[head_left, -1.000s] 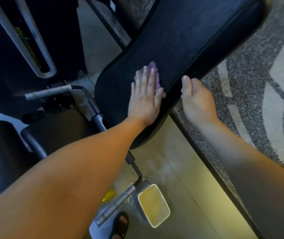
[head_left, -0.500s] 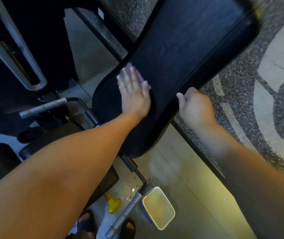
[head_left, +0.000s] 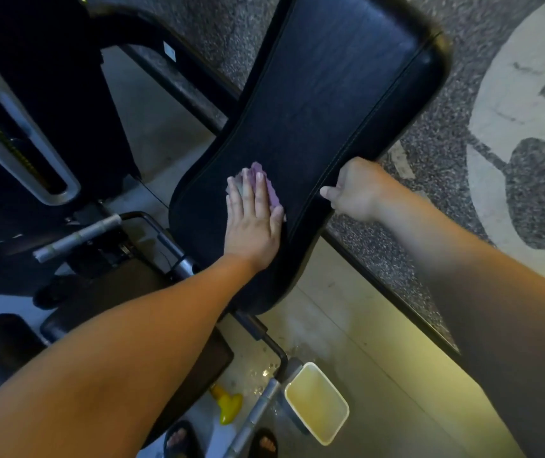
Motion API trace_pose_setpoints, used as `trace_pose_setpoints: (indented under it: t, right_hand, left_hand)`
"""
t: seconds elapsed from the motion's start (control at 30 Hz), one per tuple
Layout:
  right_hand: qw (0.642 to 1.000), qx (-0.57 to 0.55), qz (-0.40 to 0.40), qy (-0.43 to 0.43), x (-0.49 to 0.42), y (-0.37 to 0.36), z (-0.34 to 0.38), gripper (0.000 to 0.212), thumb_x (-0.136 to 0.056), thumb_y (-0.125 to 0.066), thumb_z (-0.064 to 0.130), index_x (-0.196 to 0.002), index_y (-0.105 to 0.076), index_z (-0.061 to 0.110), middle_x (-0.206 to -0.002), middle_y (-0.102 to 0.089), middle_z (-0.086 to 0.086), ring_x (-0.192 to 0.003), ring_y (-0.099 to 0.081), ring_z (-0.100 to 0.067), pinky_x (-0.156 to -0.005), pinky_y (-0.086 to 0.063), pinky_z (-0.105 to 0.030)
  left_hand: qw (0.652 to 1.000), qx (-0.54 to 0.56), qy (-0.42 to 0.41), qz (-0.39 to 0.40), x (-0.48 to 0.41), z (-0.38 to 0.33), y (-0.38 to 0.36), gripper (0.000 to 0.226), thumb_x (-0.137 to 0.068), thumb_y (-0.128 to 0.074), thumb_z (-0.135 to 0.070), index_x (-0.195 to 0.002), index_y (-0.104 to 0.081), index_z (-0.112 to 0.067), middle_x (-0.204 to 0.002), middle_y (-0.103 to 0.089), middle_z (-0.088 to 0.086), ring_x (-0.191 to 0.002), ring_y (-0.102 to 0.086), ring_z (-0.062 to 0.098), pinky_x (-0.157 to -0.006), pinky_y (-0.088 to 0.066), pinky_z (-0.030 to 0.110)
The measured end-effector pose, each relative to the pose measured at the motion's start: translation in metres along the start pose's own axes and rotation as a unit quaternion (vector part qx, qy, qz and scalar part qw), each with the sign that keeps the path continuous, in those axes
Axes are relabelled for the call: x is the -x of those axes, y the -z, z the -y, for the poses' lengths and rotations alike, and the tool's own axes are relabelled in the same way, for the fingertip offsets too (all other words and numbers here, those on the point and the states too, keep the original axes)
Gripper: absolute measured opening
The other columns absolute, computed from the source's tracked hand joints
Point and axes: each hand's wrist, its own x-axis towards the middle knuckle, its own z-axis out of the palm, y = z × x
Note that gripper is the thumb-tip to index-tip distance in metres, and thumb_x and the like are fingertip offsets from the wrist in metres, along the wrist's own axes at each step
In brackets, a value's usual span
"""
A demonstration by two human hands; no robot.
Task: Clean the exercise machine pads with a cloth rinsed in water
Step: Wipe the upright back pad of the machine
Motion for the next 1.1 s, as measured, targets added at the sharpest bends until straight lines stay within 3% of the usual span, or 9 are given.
trace_pose_setpoints:
  t: [0.07, 0.23, 0.4, 0.57, 0.73, 0.93, 1.1]
  right_hand:
    - [1.0, 0.01, 0.013, 0.004, -0.004, 0.006, 0.001, 0.035, -0.099, -0.065, 0.036, -0.079, -0.07, 0.008, -0.078, -0.069, -0.01, -0.075, -0.066, -0.027, -0.072, -0.056, -0.037]
    - [1.0, 0.007, -0.002, -0.004, -0.001, -0.002, 0.003, 0.038, -0.099, -0.064, 0.033, -0.067, -0.052, 0.017, -0.071, -0.055, -0.003, -0.068, -0.055, -0.023, -0.06, -0.037, -0.029]
    - [1.0, 0.02, -0.018, -0.001, 0.002, -0.001, 0.003, 0.034, -0.099, -0.063, 0.035, -0.076, -0.06, 0.011, -0.078, -0.063, -0.009, -0.077, -0.061, -0.032, -0.074, -0.054, -0.039]
    - [0.999, 0.032, -0.024, -0.002, 0.006, 0.002, 0.004, 0.035, -0.099, -0.062, 0.036, -0.073, -0.053, 0.014, -0.076, -0.058, -0.006, -0.081, -0.06, -0.035, -0.076, -0.054, -0.041]
    - [0.999, 0.023, -0.028, 0.003, 0.007, -0.001, 0.003, 0.03, -0.098, -0.062, 0.036, -0.079, -0.05, 0.016, -0.086, -0.058, -0.007, -0.088, -0.059, -0.036, -0.083, -0.055, -0.044]
    - [0.999, 0.024, -0.023, 0.013, 0.004, -0.001, 0.001, 0.033, -0.101, -0.061, 0.031, -0.074, -0.049, 0.015, -0.077, -0.055, -0.006, -0.078, -0.057, -0.033, -0.068, -0.045, -0.036]
    - [0.999, 0.032, -0.021, 0.029, 0.007, -0.003, -0.003, 0.041, -0.102, -0.059, 0.034, -0.066, -0.042, 0.021, -0.071, -0.049, -0.003, -0.077, -0.056, -0.032, -0.068, -0.041, -0.035]
  left_hand:
    - [0.999, -0.002, -0.026, -0.019, -0.017, -0.012, 0.012, 0.065, -0.107, -0.007, -0.05, -0.154, 0.023, -0.017, -0.166, 0.022, 0.012, -0.151, 0.026, 0.036, -0.125, 0.007, 0.052]
    - [0.996, 0.008, -0.071, -0.06, -0.071, -0.037, 0.05, 0.067, -0.107, -0.009, -0.05, -0.158, 0.017, -0.015, -0.168, 0.018, 0.013, -0.152, 0.024, 0.036, -0.125, 0.007, 0.052]
    - [0.992, 0.039, -0.085, -0.09, -0.088, -0.058, 0.064, 0.065, -0.109, -0.015, -0.046, -0.161, 0.009, -0.016, -0.169, 0.016, 0.01, -0.153, 0.022, 0.034, -0.125, 0.007, 0.052]
    - [0.998, 0.03, -0.042, -0.048, -0.04, -0.033, 0.032, 0.061, -0.108, -0.01, -0.047, -0.158, 0.018, -0.024, -0.168, 0.02, 0.006, -0.153, 0.024, 0.023, -0.125, 0.004, 0.052]
    - [0.998, 0.022, -0.041, -0.042, -0.058, -0.037, 0.044, 0.065, -0.107, -0.01, -0.048, -0.158, 0.017, -0.019, -0.167, 0.021, 0.009, -0.152, 0.024, 0.031, -0.124, 0.009, 0.052]
    - [0.991, 0.025, -0.077, -0.108, -0.122, -0.077, 0.093, 0.066, -0.108, -0.015, -0.045, -0.161, 0.007, -0.013, -0.168, 0.015, 0.013, -0.153, 0.02, 0.039, -0.124, 0.008, 0.053]
    - [0.984, 0.011, -0.128, -0.127, -0.13, -0.11, 0.101, 0.064, -0.109, -0.016, -0.045, -0.162, 0.003, -0.014, -0.169, 0.01, 0.013, -0.153, 0.017, 0.04, -0.124, 0.009, 0.05]
